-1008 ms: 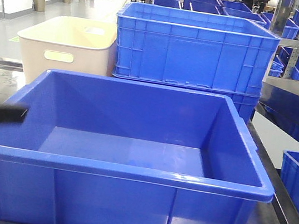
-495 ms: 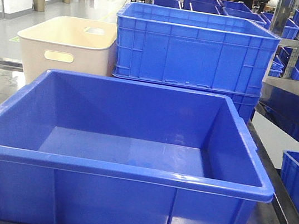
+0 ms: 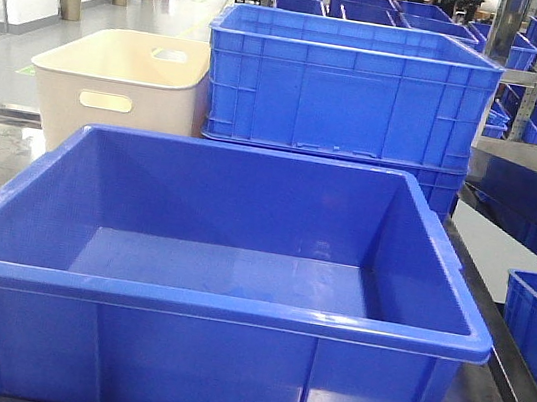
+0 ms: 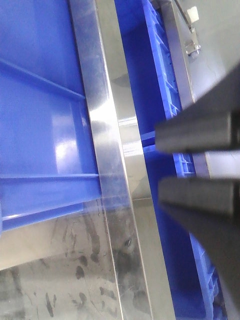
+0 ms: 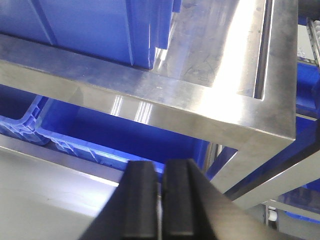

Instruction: Pick red and yellow blocks into blue bin

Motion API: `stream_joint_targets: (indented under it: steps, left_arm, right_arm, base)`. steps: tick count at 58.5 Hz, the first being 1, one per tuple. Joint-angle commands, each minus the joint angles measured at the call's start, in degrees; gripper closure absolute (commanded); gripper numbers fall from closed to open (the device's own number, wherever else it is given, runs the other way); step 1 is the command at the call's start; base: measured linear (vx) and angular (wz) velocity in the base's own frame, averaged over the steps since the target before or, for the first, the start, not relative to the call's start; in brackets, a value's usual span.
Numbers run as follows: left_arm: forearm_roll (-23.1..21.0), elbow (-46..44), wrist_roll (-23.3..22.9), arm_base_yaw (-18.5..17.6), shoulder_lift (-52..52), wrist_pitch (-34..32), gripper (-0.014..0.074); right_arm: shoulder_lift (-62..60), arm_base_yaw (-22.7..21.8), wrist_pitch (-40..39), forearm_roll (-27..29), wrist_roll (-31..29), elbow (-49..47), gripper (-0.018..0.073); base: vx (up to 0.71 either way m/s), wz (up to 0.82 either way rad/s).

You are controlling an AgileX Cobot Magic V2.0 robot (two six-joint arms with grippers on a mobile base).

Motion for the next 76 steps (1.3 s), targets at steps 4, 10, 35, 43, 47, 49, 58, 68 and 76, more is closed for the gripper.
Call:
stream_joint_targets:
  steps: [4, 10, 35, 43, 47, 49, 58, 68, 76]
  left_arm:
    - [-0.06, -1.41, 0.06, -0.11, -0.13, -3.90, 0.0492]
    - [-0.06, -1.41, 0.06, -0.11, -0.13, -3.90, 0.0547]
    - [0.72, 0.79, 0.18, 2.48, -5.77, -7.14, 0.0597]
    - [-0.23, 9.00, 0.16, 7.74, -14.26, -18.37, 0.0596]
    - [-0.23, 15.02, 0.16, 9.98, -18.35, -24.37, 0.0597]
    - [-0.23, 18.15, 0.15, 10.83, -20.51, -27.69, 0.0597]
    - [-0.12, 30.30, 0.05, 12.58, -28.42, -39.51, 0.0597]
    - [-0.07, 38.55, -0.24, 12.58, -33.34, -47.27, 0.0596]
    - [-0.07, 42.17, -0.59, 12.58, -36.80, -51.47, 0.0596]
  right_arm:
    - [0.06, 0.04, -3.89, -0.71, -0.85, -1.46, 0.0575]
    - [0.06, 0.04, -3.84, -0.71, -0.85, -1.46, 0.0575]
    - [0.06, 0.04, -3.84, -0.77, -0.85, -1.46, 0.0573]
    - [0.06, 0.04, -3.84, -0.75, -0.85, -1.46, 0.0573]
    - [0.06, 0.04, -3.84, -0.75, -0.85, -1.46, 0.0572]
    - [0.06, 0.04, -3.84, -0.75, -0.85, -1.46, 0.0572]
    - [0.06, 0.04, -3.84, -0.75, -0.85, -1.46, 0.0571]
    - [0.06, 0.04, -3.84, -0.75, -0.85, -1.46, 0.0569]
    - [0.06, 0.04, -3.84, -0.75, -0.85, -1.46, 0.0569]
  base:
    - [0.00, 0.00]
    - [0.00, 0.00]
    - [0.00, 0.00]
    - [0.00, 0.00]
    - [0.00, 0.00]
    - [0.00, 0.00]
    - [0.00, 0.00]
    - [0.00, 0.00]
    - [0.00, 0.00]
